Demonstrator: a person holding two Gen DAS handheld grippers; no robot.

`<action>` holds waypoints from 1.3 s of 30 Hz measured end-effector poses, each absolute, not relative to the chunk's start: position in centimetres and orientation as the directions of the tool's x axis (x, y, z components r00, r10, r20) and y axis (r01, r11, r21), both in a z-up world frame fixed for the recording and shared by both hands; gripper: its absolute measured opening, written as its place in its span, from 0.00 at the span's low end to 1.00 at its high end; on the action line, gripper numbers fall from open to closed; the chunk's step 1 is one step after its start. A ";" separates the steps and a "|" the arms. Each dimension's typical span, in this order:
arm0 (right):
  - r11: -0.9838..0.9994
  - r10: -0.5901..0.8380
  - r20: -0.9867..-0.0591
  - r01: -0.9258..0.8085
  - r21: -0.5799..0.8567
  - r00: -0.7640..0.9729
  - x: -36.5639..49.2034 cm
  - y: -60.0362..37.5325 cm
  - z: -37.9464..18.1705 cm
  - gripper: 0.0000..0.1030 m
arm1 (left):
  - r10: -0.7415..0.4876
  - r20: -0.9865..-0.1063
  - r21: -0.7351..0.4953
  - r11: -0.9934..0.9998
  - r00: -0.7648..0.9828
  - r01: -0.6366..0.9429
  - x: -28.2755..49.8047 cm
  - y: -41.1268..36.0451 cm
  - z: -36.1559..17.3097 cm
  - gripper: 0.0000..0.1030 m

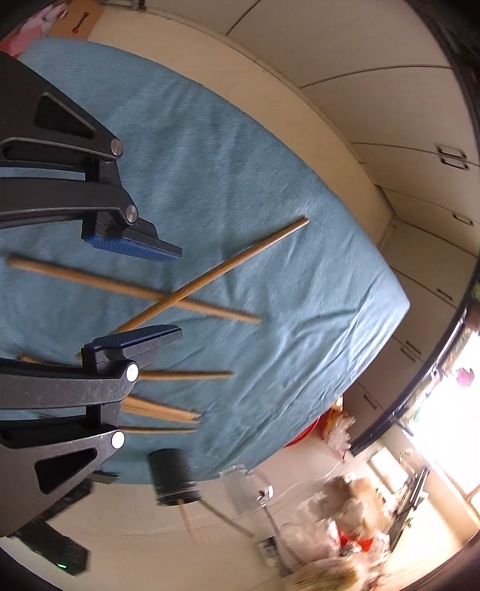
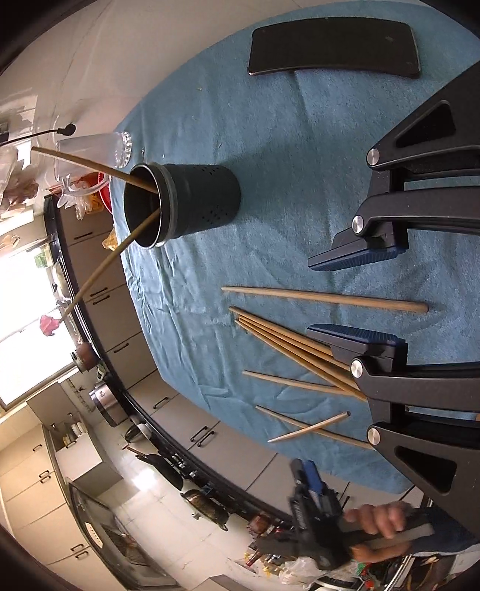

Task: Organize utensils
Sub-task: 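Move the left gripper back to the chopsticks and grasp another one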

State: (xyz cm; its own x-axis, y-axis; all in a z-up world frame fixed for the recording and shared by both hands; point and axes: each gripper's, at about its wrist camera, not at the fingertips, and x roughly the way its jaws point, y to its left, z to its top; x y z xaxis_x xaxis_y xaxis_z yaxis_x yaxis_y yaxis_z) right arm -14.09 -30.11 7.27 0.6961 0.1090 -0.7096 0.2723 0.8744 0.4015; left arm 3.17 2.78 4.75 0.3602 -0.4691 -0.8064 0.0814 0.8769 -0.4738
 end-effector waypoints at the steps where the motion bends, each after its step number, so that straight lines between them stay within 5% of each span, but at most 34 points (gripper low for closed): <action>1: 0.876 0.106 -0.711 0.272 0.397 0.695 -14.1 -30.0 7.3 0.31 | -0.463 -0.812 -0.471 0.879 0.356 0.068 3.9 2.8 4.5 0.33; 7: 0.875 0.095 -0.716 0.285 0.390 0.691 -14.0 -30.0 7.4 0.31 | -0.386 -0.859 -0.404 0.915 0.336 0.016 7.6 1.5 3.3 0.33; 18: 0.893 0.067 -0.747 0.294 0.341 0.662 -11.7 -30.6 7.6 0.31 | -0.183 -0.924 -0.180 0.983 0.337 0.039 9.9 -2.2 2.2 0.11; 37: 0.937 0.018 -0.916 0.313 0.155 0.400 2.1 -29.9 0.8 0.31 | -0.211 -0.908 -0.156 0.972 0.361 0.175 8.6 -2.1 2.1 0.06; 39: 0.944 0.006 -0.921 0.302 0.134 0.389 2.4 -29.7 0.8 0.21 | -0.229 -0.903 -0.172 0.968 0.364 0.181 8.7 -2.0 2.0 0.06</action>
